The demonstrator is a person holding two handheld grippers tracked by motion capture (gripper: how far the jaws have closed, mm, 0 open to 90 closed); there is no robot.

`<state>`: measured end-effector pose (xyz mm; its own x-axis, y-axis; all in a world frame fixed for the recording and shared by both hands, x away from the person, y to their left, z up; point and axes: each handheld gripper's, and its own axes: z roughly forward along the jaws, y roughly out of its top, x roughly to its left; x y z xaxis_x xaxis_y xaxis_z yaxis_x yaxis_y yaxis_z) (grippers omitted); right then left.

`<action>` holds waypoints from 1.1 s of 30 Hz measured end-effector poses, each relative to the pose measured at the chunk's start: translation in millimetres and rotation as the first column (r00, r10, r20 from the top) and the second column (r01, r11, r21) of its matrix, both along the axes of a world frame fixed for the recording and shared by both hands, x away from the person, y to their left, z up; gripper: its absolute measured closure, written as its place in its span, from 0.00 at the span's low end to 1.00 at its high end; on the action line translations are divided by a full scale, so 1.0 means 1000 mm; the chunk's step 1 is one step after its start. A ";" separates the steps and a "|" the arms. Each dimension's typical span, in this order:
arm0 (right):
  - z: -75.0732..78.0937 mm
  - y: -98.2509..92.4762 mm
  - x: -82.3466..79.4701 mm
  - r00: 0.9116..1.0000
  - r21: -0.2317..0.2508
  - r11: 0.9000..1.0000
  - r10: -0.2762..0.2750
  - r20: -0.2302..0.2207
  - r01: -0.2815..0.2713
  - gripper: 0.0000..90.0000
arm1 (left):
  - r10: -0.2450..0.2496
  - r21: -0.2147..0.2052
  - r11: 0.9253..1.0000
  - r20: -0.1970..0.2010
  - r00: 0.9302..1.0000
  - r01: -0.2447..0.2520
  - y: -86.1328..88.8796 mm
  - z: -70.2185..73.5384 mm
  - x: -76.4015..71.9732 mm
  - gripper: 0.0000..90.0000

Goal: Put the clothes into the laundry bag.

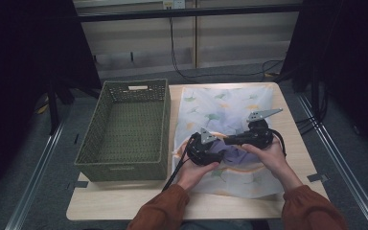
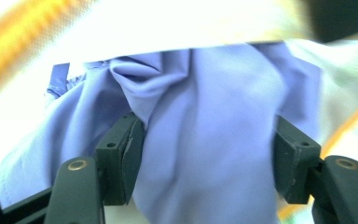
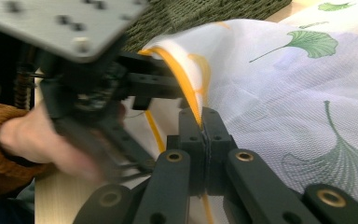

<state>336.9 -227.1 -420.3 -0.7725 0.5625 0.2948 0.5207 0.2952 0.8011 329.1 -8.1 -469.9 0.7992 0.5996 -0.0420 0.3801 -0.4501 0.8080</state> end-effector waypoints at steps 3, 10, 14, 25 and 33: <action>0.000 -0.001 0.000 1.000 0.001 1.000 -0.005 -0.003 0.005 0.99 | -0.040 0.002 0.999 0.008 0.999 0.040 0.008 0.006 -0.009 0.45; 0.000 -0.001 0.000 1.000 0.000 1.000 -0.005 -0.003 0.005 0.99 | -0.127 0.065 0.989 -0.037 0.991 0.130 0.013 -0.012 -0.016 0.46; 0.000 -0.001 0.000 1.000 0.000 1.000 -0.006 -0.005 0.006 0.99 | -0.163 0.122 0.978 -0.044 0.986 0.168 0.010 -0.022 -0.020 0.74; 0.001 0.003 -0.001 1.000 -0.026 1.000 0.008 0.003 -0.008 0.99 | -0.025 0.029 0.999 0.016 1.000 0.024 -0.010 -0.021 -0.006 1.00; 0.000 0.004 -0.001 1.000 -0.029 0.999 0.025 -0.004 -0.026 0.99 | 0.066 -0.005 0.998 0.037 0.997 -0.066 -0.025 -0.016 0.007 1.00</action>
